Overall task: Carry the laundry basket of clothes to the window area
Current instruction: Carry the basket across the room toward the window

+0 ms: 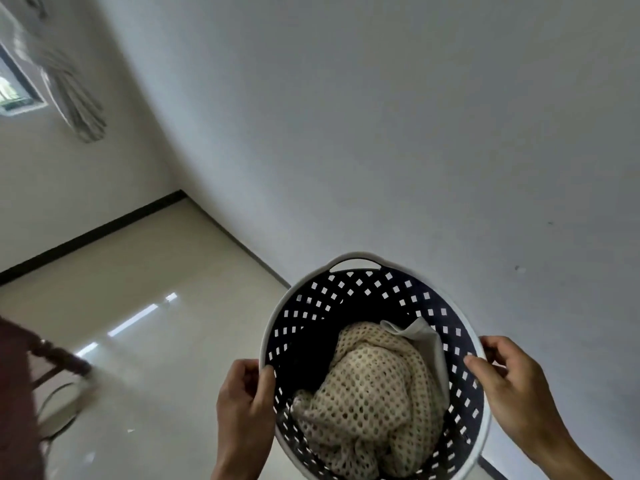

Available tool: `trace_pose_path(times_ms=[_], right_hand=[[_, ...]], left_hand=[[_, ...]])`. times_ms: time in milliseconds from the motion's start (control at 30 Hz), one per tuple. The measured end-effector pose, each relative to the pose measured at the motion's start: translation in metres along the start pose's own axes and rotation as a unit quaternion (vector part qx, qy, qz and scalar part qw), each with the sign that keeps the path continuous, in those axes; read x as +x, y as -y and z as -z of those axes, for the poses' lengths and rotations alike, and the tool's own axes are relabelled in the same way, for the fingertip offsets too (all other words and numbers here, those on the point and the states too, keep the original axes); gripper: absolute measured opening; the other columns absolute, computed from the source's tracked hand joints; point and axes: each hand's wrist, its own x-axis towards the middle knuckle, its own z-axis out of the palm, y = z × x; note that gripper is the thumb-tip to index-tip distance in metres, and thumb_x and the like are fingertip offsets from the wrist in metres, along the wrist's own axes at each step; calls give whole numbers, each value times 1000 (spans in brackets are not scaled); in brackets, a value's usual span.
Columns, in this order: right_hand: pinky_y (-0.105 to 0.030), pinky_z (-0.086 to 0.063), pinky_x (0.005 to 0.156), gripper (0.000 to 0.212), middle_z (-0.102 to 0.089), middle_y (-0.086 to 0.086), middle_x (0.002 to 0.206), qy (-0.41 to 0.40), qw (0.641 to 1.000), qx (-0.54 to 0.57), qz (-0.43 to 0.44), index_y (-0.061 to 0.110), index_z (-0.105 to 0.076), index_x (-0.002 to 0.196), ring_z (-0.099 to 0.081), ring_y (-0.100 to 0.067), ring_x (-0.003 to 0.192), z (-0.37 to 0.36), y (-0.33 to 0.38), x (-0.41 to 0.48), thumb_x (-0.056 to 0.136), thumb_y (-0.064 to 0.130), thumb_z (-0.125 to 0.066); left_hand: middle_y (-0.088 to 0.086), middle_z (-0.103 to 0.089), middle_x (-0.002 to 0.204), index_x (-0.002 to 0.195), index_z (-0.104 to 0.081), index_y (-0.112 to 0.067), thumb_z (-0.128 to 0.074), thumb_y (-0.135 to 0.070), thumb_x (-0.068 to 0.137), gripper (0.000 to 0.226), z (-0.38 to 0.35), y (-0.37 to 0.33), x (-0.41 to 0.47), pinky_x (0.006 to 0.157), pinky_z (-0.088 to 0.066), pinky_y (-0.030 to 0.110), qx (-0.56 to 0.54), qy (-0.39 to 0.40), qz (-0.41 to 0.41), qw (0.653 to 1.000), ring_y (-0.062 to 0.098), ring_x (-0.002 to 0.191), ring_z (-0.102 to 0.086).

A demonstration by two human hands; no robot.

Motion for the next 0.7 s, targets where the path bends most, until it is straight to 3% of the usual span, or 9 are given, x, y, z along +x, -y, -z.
trace_pose_path(times_ms=[100,333,500,700], right_hand=[[-39,-52,72,8,-73,-4,81,53,998,-7,21,15,-66,88,-69,-28,80,-43,25,27,87,8,-62],[-43,-54,75,7,-73,-6,82,153,987,-20,47,13,-66,86,-68,-30,80,-162,71,103,87,8,-61],[-46,-54,76,7,-74,-5,80,196,979,-22,60,14,-66,85,-69,-29,78,-253,104,178,86,9,-62],[-43,-55,73,5,-73,-7,81,249,962,-24,107,11,-66,87,-68,-29,78,-352,168,259,87,9,-62]], left_hand=[[25,-67,71,74,-62,-8,-59,-27,77,19,25,5,27,66,-50,55,-4,-46,20,999,42,66,-61],[27,-66,71,73,-62,-5,-62,-20,82,17,64,26,108,65,-51,53,-8,-136,70,988,27,61,-57],[29,-66,73,74,-61,-5,-60,-24,82,21,73,34,198,65,-50,55,-7,-173,95,980,26,61,-56],[29,-67,78,78,-62,-5,-58,-12,90,15,91,29,300,70,-52,56,-11,-224,104,969,49,78,-62]])
